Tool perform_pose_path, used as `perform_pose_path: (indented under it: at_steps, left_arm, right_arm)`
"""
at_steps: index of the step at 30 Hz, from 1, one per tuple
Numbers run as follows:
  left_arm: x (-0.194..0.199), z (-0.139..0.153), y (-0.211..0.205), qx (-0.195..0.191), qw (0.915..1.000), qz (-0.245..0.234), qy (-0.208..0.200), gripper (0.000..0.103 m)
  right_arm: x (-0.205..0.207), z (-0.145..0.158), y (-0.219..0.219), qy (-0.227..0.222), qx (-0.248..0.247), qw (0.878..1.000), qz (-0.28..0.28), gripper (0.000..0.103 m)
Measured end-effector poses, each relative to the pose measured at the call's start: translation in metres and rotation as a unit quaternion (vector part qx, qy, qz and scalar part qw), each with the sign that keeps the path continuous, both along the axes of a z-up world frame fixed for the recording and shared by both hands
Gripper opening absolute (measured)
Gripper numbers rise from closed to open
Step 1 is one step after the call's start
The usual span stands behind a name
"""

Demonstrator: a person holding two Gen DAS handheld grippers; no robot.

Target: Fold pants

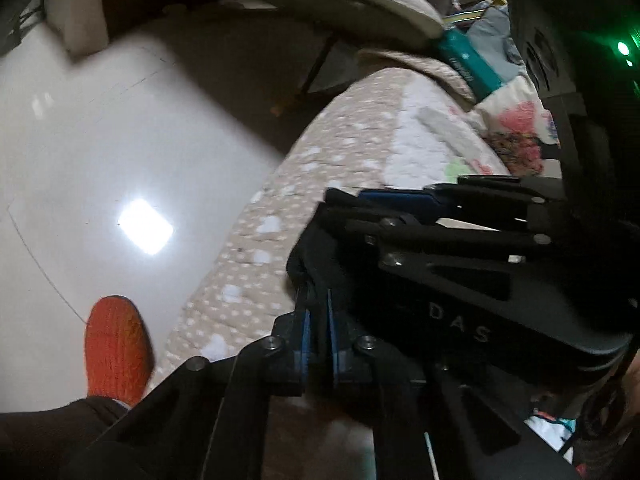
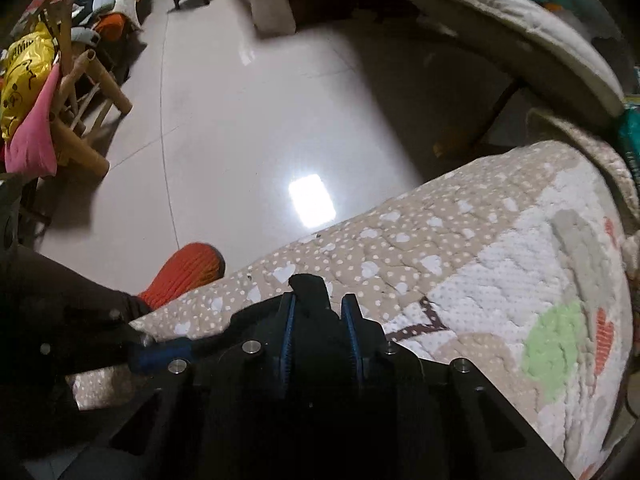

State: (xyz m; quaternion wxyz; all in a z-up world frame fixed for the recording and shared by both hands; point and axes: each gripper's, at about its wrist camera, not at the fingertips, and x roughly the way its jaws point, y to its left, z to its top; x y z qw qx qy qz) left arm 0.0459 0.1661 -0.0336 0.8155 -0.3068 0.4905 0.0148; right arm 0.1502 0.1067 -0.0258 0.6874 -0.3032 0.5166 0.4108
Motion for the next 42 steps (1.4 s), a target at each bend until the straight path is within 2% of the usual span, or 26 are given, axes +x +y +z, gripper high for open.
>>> perform_pose_path:
  at_steps: [4,9,13,17,20,24,26,27,29,30,32,33,35,38,40,42]
  left_arm:
    - [-0.003,0.007,-0.001,-0.048,0.9988,0.001,-0.009,0.007]
    - [0.001,0.03,-0.023,-0.068,0.9966,-0.025,-0.039,0.007]
    - [0.007,0.048,-0.055,-0.069,0.9939,-0.06,-0.062,0.007]
    - [0.019,0.052,-0.109,-0.091,0.9889,-0.101,-0.059,0.007]
    - [0.023,0.052,-0.166,-0.072,0.9841,-0.153,-0.054,0.007]
    - [0.026,0.043,-0.224,-0.067,0.9754,-0.206,-0.038,0.008]
    - [0.021,0.041,-0.245,-0.063,0.97,-0.233,-0.029,0.008]
    - [0.018,0.041,-0.25,-0.065,0.9673,-0.244,-0.029,0.014]
    - [0.008,0.045,-0.256,-0.066,0.9613,-0.265,-0.032,0.026]
    - [0.003,0.048,-0.255,-0.064,0.9599,-0.271,-0.035,0.03]
    - [-0.005,0.049,-0.243,-0.059,0.9606,-0.269,-0.037,0.031]
    - [-0.006,0.049,-0.234,-0.059,0.9627,-0.262,-0.036,0.031]
    - [-0.006,0.045,-0.209,-0.064,0.9708,-0.23,-0.03,0.031]
    - [0.001,0.031,-0.173,-0.071,0.9829,-0.17,-0.006,0.031]
    - [0.005,0.023,-0.159,-0.071,0.9865,-0.148,0.002,0.031]
    - [0.01,0.017,-0.157,-0.068,0.9873,-0.144,0.003,0.031]
  right_arm:
    - [-0.005,0.025,-0.016,-0.016,0.03,0.999,-0.021,0.024]
    - [-0.009,0.052,-0.05,-0.028,0.071,0.995,-0.057,0.024]
    - [-0.009,0.075,-0.101,-0.033,0.111,0.987,-0.107,0.024]
    - [-0.01,0.085,-0.166,-0.036,0.133,0.977,-0.164,0.024]
    - [-0.012,0.081,-0.224,-0.034,0.142,0.966,-0.215,0.024]
    - [-0.019,0.062,-0.304,-0.021,0.157,0.943,-0.291,0.024]
    - [-0.022,0.048,-0.341,-0.003,0.156,0.932,-0.326,0.031]
    - [-0.023,0.04,-0.364,-0.01,0.139,0.925,-0.354,0.032]
    - [-0.026,0.031,-0.397,-0.023,0.122,0.911,-0.394,0.053]
    - [-0.027,0.03,-0.405,-0.025,0.118,0.905,-0.409,0.054]
    - [-0.026,0.031,-0.425,-0.042,0.097,0.887,-0.449,0.054]
    - [-0.025,0.037,-0.432,-0.05,0.106,0.879,-0.462,0.054]
    - [-0.028,0.052,-0.431,-0.076,0.122,0.87,-0.471,0.054]
    - [-0.035,0.073,-0.408,-0.103,0.156,0.878,-0.441,0.054]
    - [-0.039,0.08,-0.387,-0.083,0.196,0.885,-0.415,0.054]
    - [-0.041,0.079,-0.369,-0.063,0.211,0.89,-0.4,0.054]
